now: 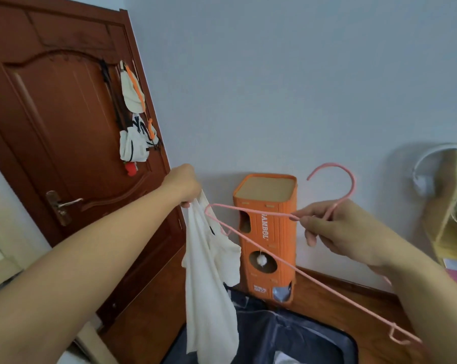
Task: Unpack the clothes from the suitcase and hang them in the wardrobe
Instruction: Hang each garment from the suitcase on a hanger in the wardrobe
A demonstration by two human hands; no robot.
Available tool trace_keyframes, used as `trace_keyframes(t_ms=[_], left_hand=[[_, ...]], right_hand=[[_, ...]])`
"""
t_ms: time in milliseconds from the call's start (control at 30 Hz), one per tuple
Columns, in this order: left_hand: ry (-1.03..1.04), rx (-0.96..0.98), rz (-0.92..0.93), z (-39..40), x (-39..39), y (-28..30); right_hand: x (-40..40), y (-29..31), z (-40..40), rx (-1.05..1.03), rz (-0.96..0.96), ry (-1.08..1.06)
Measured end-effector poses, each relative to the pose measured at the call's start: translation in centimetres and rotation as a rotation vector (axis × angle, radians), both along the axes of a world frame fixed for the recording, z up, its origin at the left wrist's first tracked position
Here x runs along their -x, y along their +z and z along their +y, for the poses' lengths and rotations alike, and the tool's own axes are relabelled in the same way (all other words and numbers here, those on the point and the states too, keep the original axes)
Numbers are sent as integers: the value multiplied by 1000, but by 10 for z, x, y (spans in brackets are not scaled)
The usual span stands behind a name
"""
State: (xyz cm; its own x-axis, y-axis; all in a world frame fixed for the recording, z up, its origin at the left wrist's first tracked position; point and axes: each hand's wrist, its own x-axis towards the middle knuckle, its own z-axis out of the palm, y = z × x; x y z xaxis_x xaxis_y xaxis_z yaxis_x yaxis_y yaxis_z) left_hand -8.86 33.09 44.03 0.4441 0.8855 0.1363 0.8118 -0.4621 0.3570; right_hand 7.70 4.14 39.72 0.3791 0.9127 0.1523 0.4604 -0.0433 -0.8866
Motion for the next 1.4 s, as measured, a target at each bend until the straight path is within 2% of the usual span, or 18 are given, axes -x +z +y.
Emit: trace_keyframes(t_ms=[100, 200, 267, 433, 600, 667, 733, 833, 867, 900, 1000, 1067, 1133, 1167, 1233, 1267, 1333, 1400], left_hand=[[-48, -166, 164, -19, -3, 9], [-126, -418, 317, -29, -1, 12], [-145, -463, 354, -26, 6, 14], [-102, -337, 211, -18, 27, 20], [-61, -162, -129, -36, 19, 26], [-133, -164, -110, -49, 11, 30], [-191, -216, -59, -64, 8, 33], [-309, -568, 37, -86, 8, 41], [-399, -623, 69, -91, 8, 44], [-494, -589, 99, -94, 8, 48], [-703, -271, 142, -95, 16, 58], [-769, -308, 139, -93, 19, 56], [-732, -462, 136, -90, 19, 52], [-693, -524, 115, -88, 20, 52], [-637, -562, 37, -79, 24, 50], [-614, -555, -10, -73, 28, 48], [-581, -530, -115, -66, 40, 46], [-565, -496, -196, -63, 51, 46]], right_hand=[[17, 7, 24, -18, -104, -27], [27, 20, 41, -40, -224, -26], [24, 32, 41, -53, -266, -32], [17, 48, 37, -49, -270, -13], [42, 30, 70, 0, -310, 68], [45, 21, 81, -42, -254, 21], [40, 21, 83, -155, -98, -58], [40, 29, 78, -161, -117, 16], [41, 31, 77, -155, -134, 26], [40, 35, 75, -169, -113, 20], [26, 51, 63, -254, 45, 16], [20, 59, 58, -267, 88, 55], [21, 61, 62, -304, -12, -49], [22, 57, 65, -356, -156, -199], [31, 33, 63, -593, -436, -496], [40, 14, 57, -708, -523, -519], [56, -32, 49, -727, -617, -346], [59, -69, 54, -460, -534, -101]])
